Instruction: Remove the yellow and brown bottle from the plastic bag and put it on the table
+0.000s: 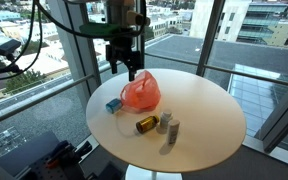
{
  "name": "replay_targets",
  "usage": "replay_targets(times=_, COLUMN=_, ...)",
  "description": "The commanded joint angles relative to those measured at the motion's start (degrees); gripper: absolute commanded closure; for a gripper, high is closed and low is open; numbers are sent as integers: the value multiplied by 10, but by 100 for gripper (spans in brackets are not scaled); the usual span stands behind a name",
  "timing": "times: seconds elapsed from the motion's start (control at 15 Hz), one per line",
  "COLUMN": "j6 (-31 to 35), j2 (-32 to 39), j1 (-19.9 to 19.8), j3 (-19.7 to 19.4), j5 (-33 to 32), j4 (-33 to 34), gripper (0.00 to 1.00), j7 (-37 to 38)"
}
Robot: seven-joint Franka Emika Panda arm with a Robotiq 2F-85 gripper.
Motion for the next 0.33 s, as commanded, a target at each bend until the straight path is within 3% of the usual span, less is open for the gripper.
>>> replay_targets(times=0.0, j6=-45, j2=-27, j1=4, j3=-3, j5=11, j4=15, gripper=0, j7=-7)
replay_targets(times=0.27, j6=-31, j2=-26, j1=2, j3=-1, j5=8, j4=6, gripper=0, j7=0)
